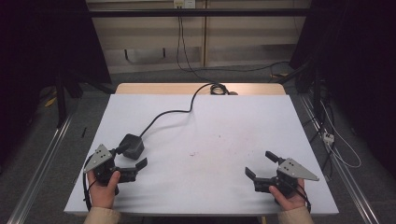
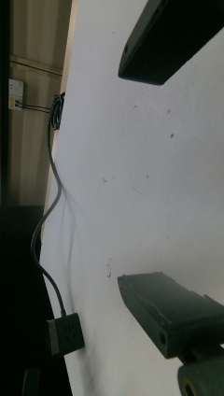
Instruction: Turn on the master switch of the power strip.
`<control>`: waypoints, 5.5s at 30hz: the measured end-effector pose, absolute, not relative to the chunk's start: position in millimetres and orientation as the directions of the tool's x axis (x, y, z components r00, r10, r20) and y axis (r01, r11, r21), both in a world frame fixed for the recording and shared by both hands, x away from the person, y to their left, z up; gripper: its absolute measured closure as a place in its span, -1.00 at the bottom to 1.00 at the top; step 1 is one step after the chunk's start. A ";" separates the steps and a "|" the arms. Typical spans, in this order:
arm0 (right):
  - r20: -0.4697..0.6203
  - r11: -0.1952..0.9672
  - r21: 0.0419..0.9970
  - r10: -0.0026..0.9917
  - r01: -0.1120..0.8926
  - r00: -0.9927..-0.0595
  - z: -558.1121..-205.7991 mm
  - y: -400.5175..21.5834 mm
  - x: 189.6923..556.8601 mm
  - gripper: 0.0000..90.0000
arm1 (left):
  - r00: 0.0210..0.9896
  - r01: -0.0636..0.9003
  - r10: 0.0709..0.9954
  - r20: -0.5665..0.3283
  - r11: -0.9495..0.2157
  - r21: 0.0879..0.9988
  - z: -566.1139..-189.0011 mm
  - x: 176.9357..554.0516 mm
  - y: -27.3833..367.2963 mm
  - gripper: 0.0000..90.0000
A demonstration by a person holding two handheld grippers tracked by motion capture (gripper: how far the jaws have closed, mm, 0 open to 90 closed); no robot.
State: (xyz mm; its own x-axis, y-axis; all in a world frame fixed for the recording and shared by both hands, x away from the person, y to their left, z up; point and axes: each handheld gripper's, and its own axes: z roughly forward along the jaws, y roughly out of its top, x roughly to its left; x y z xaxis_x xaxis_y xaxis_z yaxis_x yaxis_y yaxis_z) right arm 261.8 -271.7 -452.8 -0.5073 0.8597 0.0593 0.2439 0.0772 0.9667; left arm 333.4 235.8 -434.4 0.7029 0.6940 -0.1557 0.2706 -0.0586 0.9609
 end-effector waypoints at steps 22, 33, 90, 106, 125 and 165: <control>0.048 0.087 0.967 0.860 0.239 -0.508 -453.2 -270.9 263.0 -0.95 | 0.656 0.271 0.740 -0.148 -0.048 0.961 -429.9 339.0 245.8 -0.77; 0.042 0.092 0.968 0.860 0.235 -0.509 -453.1 -271.2 262.4 -0.94 | 0.640 0.257 0.757 -0.133 -0.048 0.965 -426.7 345.3 252.3 -0.35; 0.030 0.091 0.973 0.863 0.214 -0.504 -451.7 -271.7 261.8 -0.94 | 0.647 0.295 0.753 -0.124 -0.097 0.951 -427.9 358.7 256.7 0.67; 0.028 0.097 0.971 0.859 0.217 -0.511 -451.9 -271.2 261.8 -0.93 | 0.632 0.308 0.764 -0.128 -0.096 0.947 -429.3 361.0 260.7 0.87; 0.025 0.101 0.971 0.859 0.216 -0.511 -451.9 -271.0 261.9 -0.93 | 0.618 0.324 0.776 -0.125 -0.107 0.940 -430.9 360.8 264.9 1.00; 0.025 0.100 0.971 0.858 0.215 -0.512 -451.9 -271.1 261.8 -0.93 | 0.572 0.353 0.812 -0.121 -0.110 0.929 -437.4 368.7 266.0 1.00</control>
State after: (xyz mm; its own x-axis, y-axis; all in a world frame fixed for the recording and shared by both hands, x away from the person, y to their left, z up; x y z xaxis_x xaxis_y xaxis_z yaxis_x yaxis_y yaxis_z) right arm 261.8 -271.1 -451.9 -0.5125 0.8583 0.0254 0.2152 0.0997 0.9715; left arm 368.7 266.0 -437.4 0.5716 0.8116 -0.1210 0.3526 -0.1098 0.9293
